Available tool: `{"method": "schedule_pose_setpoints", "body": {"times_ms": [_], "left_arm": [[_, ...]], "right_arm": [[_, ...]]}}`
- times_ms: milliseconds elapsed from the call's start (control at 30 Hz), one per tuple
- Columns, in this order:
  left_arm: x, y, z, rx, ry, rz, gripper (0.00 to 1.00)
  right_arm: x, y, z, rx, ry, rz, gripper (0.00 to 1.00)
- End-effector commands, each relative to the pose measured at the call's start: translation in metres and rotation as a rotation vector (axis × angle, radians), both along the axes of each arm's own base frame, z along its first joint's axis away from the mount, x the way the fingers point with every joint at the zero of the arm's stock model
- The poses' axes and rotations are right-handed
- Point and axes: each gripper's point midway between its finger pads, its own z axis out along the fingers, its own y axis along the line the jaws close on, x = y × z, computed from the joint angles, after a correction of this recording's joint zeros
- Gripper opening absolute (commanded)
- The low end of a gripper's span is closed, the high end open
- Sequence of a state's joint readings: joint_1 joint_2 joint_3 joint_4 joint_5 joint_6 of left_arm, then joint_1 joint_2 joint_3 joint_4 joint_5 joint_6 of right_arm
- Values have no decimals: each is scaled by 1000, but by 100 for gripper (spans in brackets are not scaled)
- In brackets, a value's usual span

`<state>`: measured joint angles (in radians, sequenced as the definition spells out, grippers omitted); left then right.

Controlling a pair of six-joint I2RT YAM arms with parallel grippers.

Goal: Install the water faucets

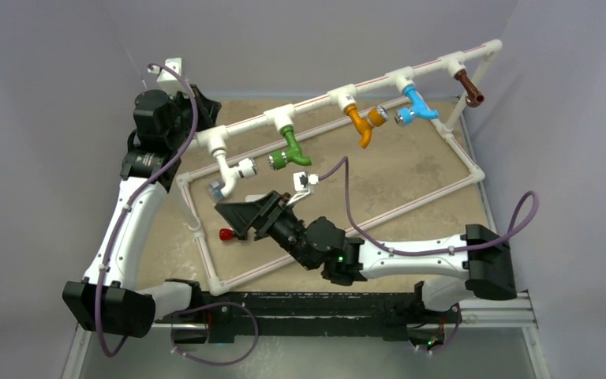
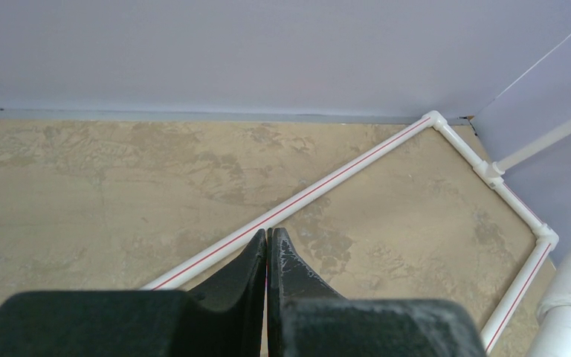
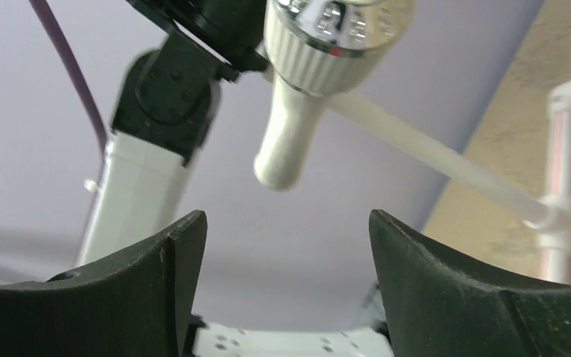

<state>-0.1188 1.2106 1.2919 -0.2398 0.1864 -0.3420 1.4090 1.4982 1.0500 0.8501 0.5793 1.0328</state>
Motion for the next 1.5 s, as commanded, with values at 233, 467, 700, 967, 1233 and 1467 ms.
{"method": "schedule_pose_setpoints", "body": {"times_ms": [233, 467, 700, 967, 1233, 1467], "left_arm": [[-14, -7, -73, 11, 249, -32, 0], [-14, -7, -73, 10, 250, -30, 0], [-13, -7, -74, 13, 251, -29, 0], [-13, -6, -74, 15, 249, -25, 0], [-13, -6, -74, 13, 251, -28, 0], [-14, -7, -74, 12, 249, -31, 0]], "right_arm": [[10, -79, 9, -635, -697, -165, 82], [14, -89, 31, -1110, -1380, -250, 80], [23, -84, 64, -1402, -1855, -475, 84], [22, -54, 75, -1552, -2147, -617, 84], [20, -27, 79, -1562, -2238, -679, 83], [25, -15, 76, -1554, -2210, -655, 70]]}}
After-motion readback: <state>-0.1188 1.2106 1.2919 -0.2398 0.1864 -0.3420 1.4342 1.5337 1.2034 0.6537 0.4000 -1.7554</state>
